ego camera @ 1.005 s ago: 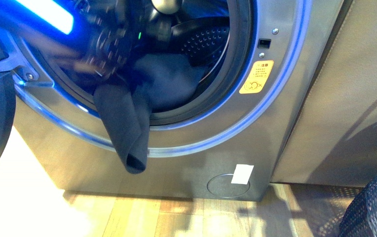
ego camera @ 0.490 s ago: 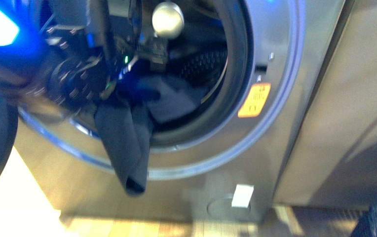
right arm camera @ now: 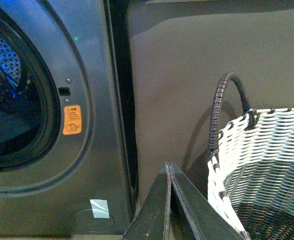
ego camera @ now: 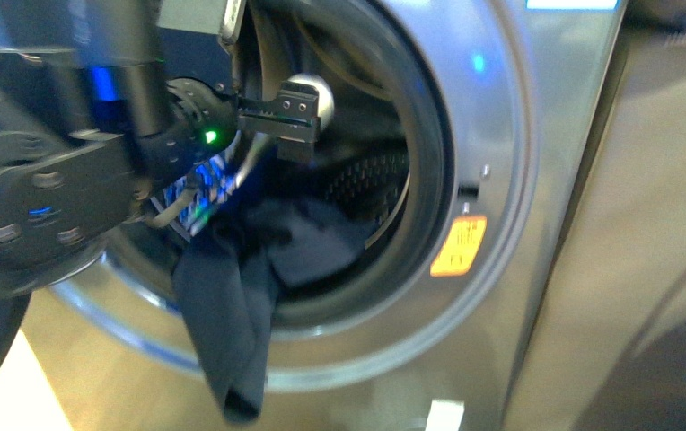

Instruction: Put clothes into washing machine

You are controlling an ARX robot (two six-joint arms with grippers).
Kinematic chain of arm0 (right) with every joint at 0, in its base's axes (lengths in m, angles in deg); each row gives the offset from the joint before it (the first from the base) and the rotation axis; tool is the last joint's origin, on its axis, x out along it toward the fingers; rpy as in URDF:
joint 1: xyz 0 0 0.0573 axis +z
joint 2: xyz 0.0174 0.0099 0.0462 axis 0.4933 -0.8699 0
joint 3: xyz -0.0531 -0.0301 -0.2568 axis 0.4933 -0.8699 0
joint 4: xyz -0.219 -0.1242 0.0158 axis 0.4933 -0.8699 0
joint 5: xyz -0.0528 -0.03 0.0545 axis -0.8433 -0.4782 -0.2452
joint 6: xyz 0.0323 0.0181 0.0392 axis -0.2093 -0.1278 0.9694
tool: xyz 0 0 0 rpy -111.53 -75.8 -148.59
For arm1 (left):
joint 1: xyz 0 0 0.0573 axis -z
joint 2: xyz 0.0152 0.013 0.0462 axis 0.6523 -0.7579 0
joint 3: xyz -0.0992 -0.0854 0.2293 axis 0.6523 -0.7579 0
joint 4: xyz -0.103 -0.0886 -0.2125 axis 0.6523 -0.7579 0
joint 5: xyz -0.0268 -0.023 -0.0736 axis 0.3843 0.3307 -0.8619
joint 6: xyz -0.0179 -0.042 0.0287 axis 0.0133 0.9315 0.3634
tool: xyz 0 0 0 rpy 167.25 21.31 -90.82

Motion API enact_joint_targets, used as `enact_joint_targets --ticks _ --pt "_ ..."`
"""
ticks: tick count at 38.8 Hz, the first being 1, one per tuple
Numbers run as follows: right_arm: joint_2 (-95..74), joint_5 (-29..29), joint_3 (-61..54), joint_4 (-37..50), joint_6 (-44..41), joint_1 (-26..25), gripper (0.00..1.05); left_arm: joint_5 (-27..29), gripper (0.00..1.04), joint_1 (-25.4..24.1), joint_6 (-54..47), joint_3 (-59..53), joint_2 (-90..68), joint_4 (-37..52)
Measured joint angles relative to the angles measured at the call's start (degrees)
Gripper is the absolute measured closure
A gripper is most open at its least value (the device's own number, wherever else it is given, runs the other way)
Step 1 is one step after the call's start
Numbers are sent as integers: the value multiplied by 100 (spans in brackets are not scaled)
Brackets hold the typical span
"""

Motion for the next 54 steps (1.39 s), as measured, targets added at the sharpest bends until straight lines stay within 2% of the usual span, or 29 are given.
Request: enact_joint_targets --ticks 9,23,39,43,46,52,54 --pt "0 0 0 0 0 0 102 -208 7 -81 83 -468 935 -433" --pt "0 0 0 0 0 0 102 -925 7 -492 313 -1161 3442 -1963" --pt "0 0 0 0 0 0 102 -1012 7 -579 640 -1467 5010 -2881" --pt "0 0 0 0 0 0 102 90 24 -518 918 -1394 5357 -4387" --pt "0 0 0 0 0 -2 102 146 38 -629 1021 -1937 5635 -4577" --pt "0 0 0 0 2 -2 102 -136 75 -977 1099 -3187 6247 -4142" --pt "0 0 0 0 0 -2 102 -199 84 -1034 1110 -3405 6411 -4054"
